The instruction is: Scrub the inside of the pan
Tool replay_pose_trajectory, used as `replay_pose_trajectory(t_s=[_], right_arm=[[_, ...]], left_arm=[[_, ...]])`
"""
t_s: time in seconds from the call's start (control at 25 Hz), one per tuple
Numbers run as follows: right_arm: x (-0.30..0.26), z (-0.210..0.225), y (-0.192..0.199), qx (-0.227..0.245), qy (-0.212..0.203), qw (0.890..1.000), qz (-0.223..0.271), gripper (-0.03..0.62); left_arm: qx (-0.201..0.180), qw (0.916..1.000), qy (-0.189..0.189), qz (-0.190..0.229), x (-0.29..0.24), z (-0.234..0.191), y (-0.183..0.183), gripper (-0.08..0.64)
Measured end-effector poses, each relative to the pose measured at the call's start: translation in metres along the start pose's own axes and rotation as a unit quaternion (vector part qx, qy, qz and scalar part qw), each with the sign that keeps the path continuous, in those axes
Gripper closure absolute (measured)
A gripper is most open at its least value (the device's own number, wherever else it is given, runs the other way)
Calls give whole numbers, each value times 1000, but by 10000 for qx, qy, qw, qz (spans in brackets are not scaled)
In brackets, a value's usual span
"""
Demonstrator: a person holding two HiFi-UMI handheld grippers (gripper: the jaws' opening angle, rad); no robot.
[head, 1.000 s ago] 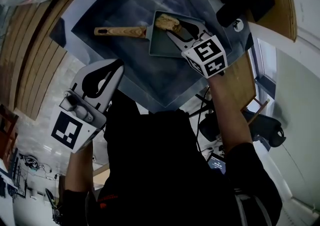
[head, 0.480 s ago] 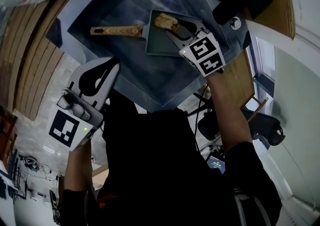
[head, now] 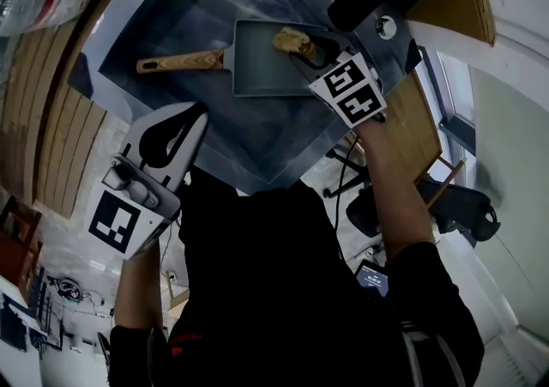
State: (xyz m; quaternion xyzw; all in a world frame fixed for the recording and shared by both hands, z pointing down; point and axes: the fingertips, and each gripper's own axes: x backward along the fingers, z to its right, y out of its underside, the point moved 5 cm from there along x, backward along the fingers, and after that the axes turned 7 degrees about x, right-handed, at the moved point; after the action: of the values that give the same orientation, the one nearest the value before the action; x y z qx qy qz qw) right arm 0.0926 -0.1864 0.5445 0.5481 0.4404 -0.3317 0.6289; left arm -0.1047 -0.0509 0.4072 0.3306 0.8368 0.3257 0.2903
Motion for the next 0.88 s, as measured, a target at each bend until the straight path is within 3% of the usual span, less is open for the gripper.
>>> replay_pose_trajectory(t_s=[0.32, 0.6, 0.88], right_arm=[[8, 13, 15, 63, 142, 9994, -317, 410], [17, 8, 7, -95, 83, 9999, -96, 410], [14, -28, -41, 582, -322, 9978, 55, 410]], left_arm=[[-92, 9999, 114, -73, -18, 15, -4, 535], [-96, 9999, 80, -30, -12, 17, -6, 535], [-75, 9999, -35, 123, 13, 9, -10, 535]])
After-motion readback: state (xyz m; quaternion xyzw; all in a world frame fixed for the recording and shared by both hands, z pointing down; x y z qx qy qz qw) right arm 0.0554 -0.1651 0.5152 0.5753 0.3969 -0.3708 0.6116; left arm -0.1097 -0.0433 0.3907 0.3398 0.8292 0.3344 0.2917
